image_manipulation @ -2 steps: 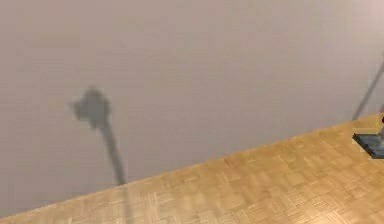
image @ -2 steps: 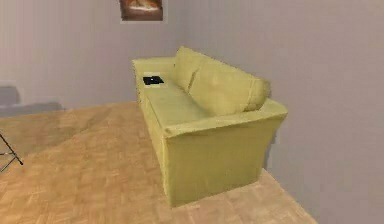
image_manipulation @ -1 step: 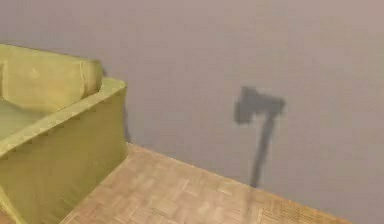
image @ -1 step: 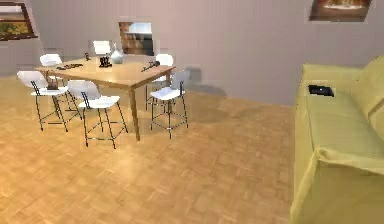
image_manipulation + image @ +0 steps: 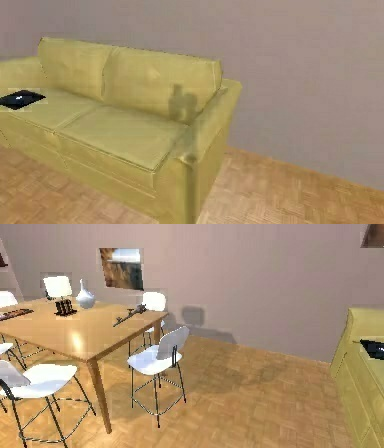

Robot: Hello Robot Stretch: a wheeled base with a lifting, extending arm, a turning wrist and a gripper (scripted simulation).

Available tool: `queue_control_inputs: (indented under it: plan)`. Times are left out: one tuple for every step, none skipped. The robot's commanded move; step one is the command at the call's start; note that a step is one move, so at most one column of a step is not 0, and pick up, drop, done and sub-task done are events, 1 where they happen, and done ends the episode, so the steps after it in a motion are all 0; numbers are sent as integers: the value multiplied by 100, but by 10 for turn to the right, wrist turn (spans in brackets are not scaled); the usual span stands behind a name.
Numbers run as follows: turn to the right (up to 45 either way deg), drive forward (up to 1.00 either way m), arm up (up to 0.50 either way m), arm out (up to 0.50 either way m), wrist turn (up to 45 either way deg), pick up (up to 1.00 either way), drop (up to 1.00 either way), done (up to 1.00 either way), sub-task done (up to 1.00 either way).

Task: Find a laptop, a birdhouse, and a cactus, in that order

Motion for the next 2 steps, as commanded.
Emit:
queue_control_inputs:
  plan:
    - [240, 0, 0, 0, 0, 0, 0, 0, 0]
    - [0, 100, 0, 0, 0, 0, 0, 0, 0]
